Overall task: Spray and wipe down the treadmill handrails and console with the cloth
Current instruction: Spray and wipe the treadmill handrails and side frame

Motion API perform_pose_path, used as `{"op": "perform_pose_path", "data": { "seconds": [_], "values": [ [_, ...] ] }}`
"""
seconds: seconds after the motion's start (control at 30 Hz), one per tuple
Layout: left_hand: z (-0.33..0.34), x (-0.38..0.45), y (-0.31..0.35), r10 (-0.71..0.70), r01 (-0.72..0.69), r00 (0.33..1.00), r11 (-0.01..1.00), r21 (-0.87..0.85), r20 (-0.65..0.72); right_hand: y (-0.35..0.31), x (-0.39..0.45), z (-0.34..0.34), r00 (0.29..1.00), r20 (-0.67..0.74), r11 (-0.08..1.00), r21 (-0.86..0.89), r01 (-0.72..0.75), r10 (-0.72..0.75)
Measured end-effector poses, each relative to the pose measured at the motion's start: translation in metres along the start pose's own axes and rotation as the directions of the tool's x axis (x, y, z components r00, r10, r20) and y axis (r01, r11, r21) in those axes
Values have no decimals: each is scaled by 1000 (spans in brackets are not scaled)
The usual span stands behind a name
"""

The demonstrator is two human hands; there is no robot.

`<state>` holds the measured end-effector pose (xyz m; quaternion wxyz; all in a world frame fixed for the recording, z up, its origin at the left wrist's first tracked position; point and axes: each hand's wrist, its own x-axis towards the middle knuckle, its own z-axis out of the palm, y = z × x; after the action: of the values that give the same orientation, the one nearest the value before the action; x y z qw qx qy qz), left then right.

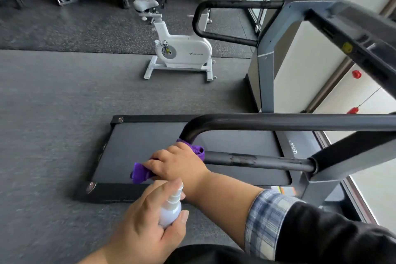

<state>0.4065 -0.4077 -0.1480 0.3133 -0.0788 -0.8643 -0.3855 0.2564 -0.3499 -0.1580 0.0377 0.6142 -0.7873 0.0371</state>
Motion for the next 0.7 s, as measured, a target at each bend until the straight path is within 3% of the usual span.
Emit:
{"op": "perform_pose_path", "data": {
  "seconds": [0.1,0.3,0.4,0.53,0.7],
  "values": [
    [-5,1,-2,26,-26,1000,1000,-7,12,4,-19,7,1000,-26,998,55,1,0],
    [22,26,9,40,-40,999,999,-30,21,20,-79,-7,963,-192,960,243,-140,189],
    [43,43,23,53,-50,996,998,-47,67,33,-121,-17,899,-339,926,344,-156,278],
    [77,58,51,99,-91,990,993,-81,102,61,-175,-41,819,-379,878,388,-282,430],
    [109,59,67,104,-94,988,992,-88,113,96,-219,-78,592,-517,770,549,-325,618]
  ]
}}
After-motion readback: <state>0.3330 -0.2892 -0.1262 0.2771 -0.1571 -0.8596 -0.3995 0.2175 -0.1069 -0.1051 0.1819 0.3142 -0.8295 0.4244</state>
